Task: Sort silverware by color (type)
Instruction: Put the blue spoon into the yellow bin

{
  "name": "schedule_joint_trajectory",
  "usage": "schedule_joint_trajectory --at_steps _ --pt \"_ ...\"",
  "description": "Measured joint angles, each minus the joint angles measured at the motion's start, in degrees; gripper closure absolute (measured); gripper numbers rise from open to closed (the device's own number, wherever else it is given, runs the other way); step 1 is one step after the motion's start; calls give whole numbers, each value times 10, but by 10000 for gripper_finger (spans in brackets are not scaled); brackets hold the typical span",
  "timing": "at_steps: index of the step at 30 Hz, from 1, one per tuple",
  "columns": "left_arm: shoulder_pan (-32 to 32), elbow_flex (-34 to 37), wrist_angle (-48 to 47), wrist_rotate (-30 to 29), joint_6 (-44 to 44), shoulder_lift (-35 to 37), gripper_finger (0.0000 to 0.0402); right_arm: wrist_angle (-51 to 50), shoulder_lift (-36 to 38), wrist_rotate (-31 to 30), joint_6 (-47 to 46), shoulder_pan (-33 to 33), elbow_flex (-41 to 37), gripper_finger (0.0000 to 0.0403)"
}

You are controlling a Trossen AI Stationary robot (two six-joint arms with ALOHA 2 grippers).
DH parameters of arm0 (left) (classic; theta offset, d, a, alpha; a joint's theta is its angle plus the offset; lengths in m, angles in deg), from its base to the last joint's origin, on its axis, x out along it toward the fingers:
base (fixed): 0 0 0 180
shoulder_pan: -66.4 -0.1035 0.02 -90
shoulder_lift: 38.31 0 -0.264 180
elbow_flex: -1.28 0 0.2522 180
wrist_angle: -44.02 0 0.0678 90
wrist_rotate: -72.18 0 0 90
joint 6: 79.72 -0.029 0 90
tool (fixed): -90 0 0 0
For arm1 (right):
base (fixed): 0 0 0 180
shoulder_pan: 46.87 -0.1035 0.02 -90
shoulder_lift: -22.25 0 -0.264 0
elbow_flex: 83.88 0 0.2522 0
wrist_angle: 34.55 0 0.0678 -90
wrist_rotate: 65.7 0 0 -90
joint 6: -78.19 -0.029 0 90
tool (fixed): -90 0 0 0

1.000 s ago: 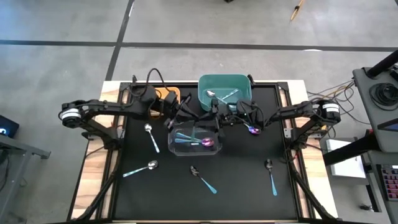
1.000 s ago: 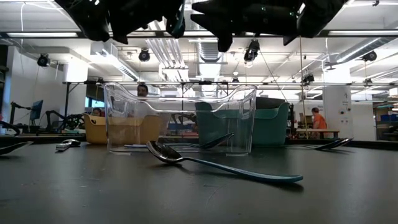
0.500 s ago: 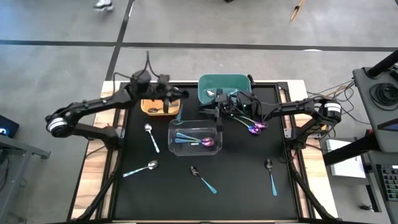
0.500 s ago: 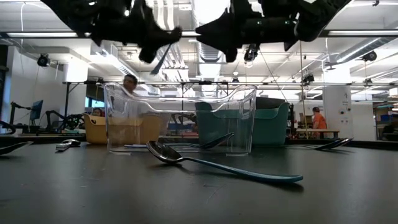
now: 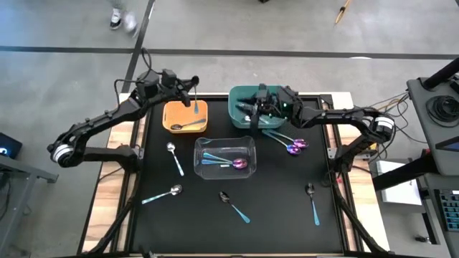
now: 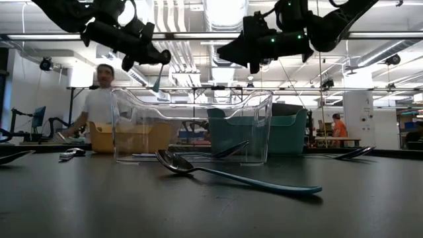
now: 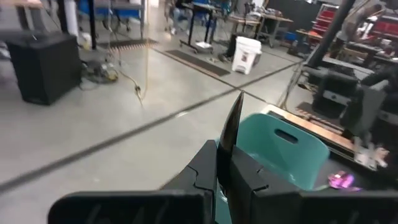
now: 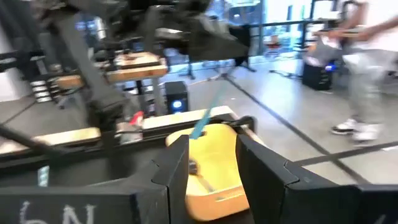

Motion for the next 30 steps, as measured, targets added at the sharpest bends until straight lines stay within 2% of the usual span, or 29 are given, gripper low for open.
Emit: schedule_joint_trajectory --at_steps 4,8,15,18,24,30 --pt "-13 1 3 -15 -22 1 401 -37 0 -1 18 29 40 280" --pt "-29 10 8 -19 -28 7 401 -137 -5 0 54 43 107 280" --pt "-47 94 104 -45 0 56 401 -303 -33 0 95 62 220 280" --pt "-50 136 156 -46 19 89 401 -337 -42 1 96 76 250 280" --pt "-51 196 170 -98 21 147 401 -381 -52 0 101 104 273 280" --pt "-51 223 181 -100 28 159 401 -376 -58 0 92 111 273 280"
